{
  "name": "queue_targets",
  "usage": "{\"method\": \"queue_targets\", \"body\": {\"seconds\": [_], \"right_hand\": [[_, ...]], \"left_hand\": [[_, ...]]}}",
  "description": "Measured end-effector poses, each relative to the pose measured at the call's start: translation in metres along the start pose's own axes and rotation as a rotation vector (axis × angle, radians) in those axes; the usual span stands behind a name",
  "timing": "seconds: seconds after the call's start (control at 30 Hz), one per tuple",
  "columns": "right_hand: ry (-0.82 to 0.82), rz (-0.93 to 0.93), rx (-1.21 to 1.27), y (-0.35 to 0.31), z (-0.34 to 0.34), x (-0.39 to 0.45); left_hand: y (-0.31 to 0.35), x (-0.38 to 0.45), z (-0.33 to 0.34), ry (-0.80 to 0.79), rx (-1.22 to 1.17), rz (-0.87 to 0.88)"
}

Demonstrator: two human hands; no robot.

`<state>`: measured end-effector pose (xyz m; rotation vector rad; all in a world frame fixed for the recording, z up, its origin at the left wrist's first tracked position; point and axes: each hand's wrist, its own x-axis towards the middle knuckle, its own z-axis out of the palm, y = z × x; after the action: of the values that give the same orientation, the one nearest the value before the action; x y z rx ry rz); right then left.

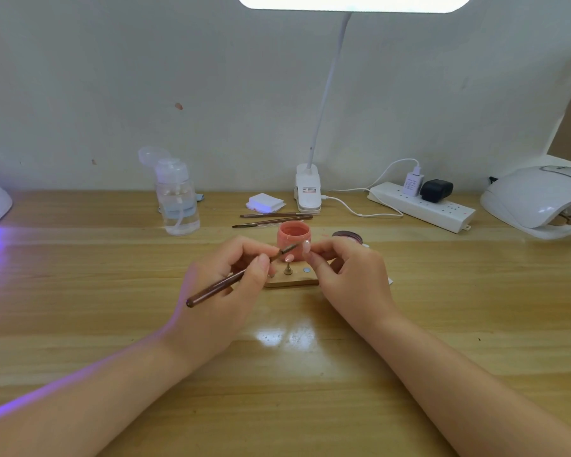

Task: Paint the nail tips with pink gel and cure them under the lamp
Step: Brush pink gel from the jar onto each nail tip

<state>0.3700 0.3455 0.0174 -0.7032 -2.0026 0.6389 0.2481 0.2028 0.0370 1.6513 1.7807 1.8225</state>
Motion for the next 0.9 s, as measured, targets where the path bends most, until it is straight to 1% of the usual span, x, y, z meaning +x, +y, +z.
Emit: {"method": "queue_targets", "body": {"seconds": [0.17,0.33,0.47,0.57,0.67,0.73,0.83,0.9], "right_hand": [[0.009,0.010,-0.024,0.002,0.000,0.001],[0.017,0.009,-0.025,0.002,0.000,0.001],[0.015,0.009,-0.044,0.002,-0.001,0.000],[0.022,0.018,-0.032,0.001,0.000,0.001],[0.013,0.026,-0.032,0.002,0.000,0.001],[0.006,0.026,-0.031,0.002,0.001,0.002],[0.011,0.026,-0.024,0.003,0.002,0.002],[0.021,0.015,-0.023,0.003,0.003,0.002]], "left_hand": [[0.001,-0.001,0.001,-0.037,0.026,-0.034],[0.000,-0.002,0.001,-0.014,0.027,-0.017],[0.002,-0.001,0.000,-0.062,0.069,0.002],[0.007,0.003,-0.004,-0.017,0.038,0.020],[0.010,0.022,-0.006,0.113,0.014,-0.080],[0.011,0.042,-0.008,0.150,0.019,-0.179],[0.009,0.072,-0.008,0.085,0.105,-0.310],[0.007,0.090,-0.005,0.049,0.198,-0.333]]}}
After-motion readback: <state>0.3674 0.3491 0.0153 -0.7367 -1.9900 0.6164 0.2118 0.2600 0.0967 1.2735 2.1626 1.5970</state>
